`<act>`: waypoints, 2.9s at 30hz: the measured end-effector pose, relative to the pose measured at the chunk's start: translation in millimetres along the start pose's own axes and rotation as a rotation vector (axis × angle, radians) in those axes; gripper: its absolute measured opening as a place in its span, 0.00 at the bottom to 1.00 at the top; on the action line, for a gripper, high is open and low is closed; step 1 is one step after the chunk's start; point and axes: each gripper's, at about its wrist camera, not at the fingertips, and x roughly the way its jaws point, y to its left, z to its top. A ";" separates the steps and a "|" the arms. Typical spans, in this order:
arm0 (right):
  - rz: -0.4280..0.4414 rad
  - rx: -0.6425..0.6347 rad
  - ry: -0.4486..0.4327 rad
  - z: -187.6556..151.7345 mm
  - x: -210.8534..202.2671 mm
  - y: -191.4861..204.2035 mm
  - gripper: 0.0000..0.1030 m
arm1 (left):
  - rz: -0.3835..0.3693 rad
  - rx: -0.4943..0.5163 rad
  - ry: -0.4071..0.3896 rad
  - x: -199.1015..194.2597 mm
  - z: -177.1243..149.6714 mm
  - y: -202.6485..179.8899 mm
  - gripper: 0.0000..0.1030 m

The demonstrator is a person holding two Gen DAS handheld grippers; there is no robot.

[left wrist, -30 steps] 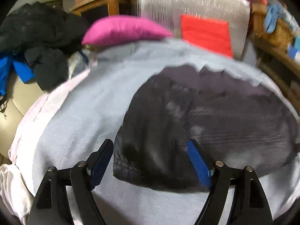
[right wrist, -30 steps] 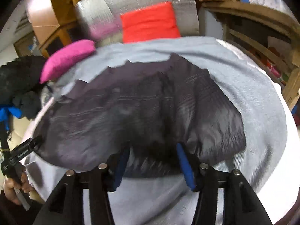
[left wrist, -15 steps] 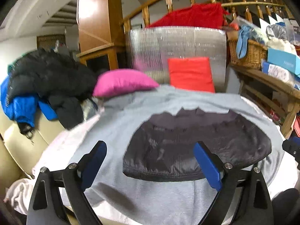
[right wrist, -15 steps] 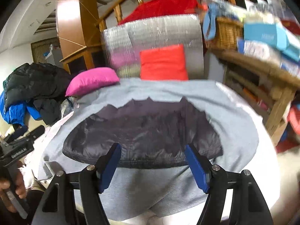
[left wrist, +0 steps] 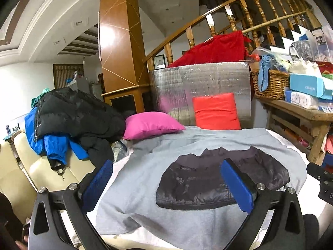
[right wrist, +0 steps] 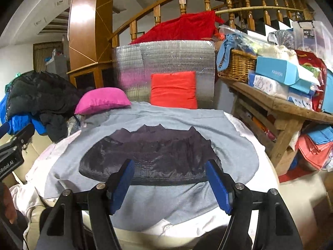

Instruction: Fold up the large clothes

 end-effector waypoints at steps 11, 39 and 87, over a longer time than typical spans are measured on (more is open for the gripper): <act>-0.023 -0.009 -0.036 9.5 -35.3 27.0 0.72 | 0.009 -0.033 -0.038 -32.2 6.9 23.3 1.00; 0.008 -0.057 -0.111 22.6 -78.3 50.9 0.72 | 0.043 -0.083 -0.101 -71.4 21.4 60.2 1.00; -0.076 -0.052 -0.074 17.4 -70.9 37.9 0.72 | 0.005 -0.035 -0.084 -72.8 19.3 50.7 1.00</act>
